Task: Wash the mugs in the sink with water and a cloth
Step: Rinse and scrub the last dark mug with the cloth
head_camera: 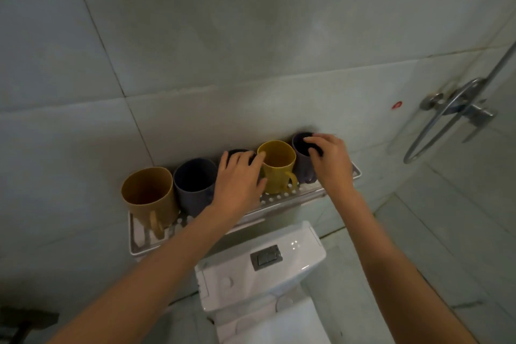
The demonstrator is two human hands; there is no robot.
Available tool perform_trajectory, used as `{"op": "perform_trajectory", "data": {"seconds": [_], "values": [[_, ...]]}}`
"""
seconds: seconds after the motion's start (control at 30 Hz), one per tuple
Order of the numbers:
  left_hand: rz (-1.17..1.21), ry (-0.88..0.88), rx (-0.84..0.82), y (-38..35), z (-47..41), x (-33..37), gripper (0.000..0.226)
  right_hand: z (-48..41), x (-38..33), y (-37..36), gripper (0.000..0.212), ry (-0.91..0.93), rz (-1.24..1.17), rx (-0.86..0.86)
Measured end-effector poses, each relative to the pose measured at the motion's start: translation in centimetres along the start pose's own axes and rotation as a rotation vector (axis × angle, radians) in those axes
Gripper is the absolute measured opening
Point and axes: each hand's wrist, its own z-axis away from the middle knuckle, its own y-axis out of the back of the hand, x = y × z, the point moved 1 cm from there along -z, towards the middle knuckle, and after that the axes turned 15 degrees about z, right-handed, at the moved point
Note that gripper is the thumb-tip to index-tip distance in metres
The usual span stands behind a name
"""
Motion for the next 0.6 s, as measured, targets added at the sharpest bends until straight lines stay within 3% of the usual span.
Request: {"op": "perform_trajectory", "data": {"seconds": [0.17, 0.33, 0.6], "values": [[0.049, -0.073, -0.086, -1.8, -2.8, 2.6, 0.042, -0.8, 3.0, -0.7, 0.025, 0.055, 0.08, -0.255], [0.002, -0.032, -0.114, -2.7, -3.2, 2.9, 0.031, -0.7, 3.2, -1.1, 0.024, 0.053, 0.037, -0.237], [0.026, -0.062, -0.115, -2.6, -2.8, 2.6, 0.035, -0.8, 2.8, -0.9, 0.027, 0.055, 0.033, -0.272]]}}
